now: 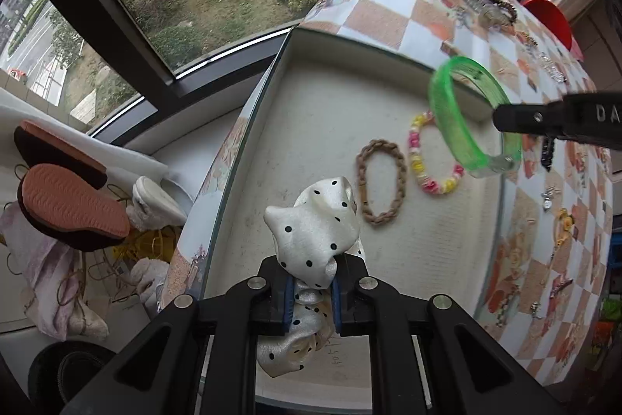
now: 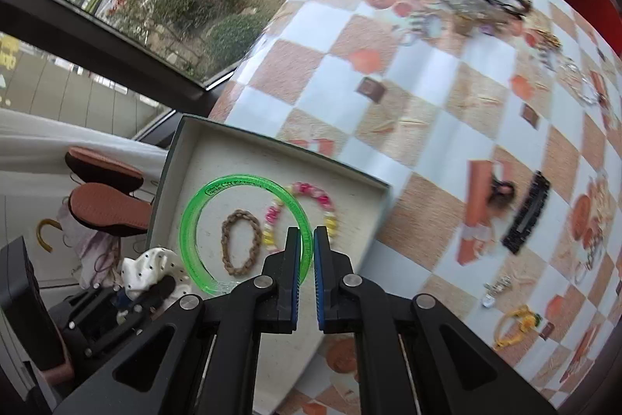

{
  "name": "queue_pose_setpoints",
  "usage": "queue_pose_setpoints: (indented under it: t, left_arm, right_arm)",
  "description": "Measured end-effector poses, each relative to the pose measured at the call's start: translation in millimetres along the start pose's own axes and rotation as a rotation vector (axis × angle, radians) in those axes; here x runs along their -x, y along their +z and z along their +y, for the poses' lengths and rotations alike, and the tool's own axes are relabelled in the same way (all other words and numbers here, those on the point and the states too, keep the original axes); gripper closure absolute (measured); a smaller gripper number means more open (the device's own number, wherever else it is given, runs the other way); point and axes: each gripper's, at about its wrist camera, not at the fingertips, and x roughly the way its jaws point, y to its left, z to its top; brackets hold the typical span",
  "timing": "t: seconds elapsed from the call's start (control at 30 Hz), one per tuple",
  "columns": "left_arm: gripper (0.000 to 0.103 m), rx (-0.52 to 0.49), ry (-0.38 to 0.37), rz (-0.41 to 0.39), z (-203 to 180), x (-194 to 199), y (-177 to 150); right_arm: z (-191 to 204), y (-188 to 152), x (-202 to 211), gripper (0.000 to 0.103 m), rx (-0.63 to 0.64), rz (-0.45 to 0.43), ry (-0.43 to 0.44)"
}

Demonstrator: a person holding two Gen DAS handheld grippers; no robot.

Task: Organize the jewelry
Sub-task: 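Carry scrunchie and green bangle into the tray and release both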

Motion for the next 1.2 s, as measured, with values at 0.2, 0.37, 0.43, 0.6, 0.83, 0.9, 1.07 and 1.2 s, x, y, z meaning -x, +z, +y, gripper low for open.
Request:
queue_pose_setpoints:
  t: [0.2, 0.37, 0.43, 0.6, 0.83, 0.9, 1.07, 1.2]
  left_arm:
    - [0.085, 0.010, 0.022, 0.025, 1, -24, -2]
    - [0.085, 0.004, 0.042, 0.019, -1, -33, -4]
    - [0.085, -0.003, 0.051, 0.020, -2, -35, -4]
    - [0.078, -0.035, 0.075, 0.017, -5, -38, -5]
    - [0.040, -0.070, 0.124, -0.012, -14, -33, -9]
    - [0.040, -0.079, 0.123, 0.006, -17, -34, -10]
    - [0.017, -0.073, 0.122, 0.016, -16, -34, -8]
    - [0.000, -0.082, 0.124, 0.002, -16, -30, -9]
  right_arm:
    - [21, 17, -39, 0.096, 0.024, 0.048, 0.004]
    - [26, 30, -60, 0.096, 0.028, 0.064, 0.006]
    - [26, 33, -68, 0.096, 0.022, 0.076, 0.004]
    - [26, 35, -79, 0.096, 0.023, 0.090, -0.002]
    - [27, 37, -78, 0.094, 0.030, 0.092, 0.014]
    - [26, 37, -79, 0.094, 0.024, 0.097, 0.022]
    - [26, 36, -75, 0.070, 0.024, 0.107, 0.048]
    - [28, 34, -66, 0.047, 0.022, 0.090, 0.083]
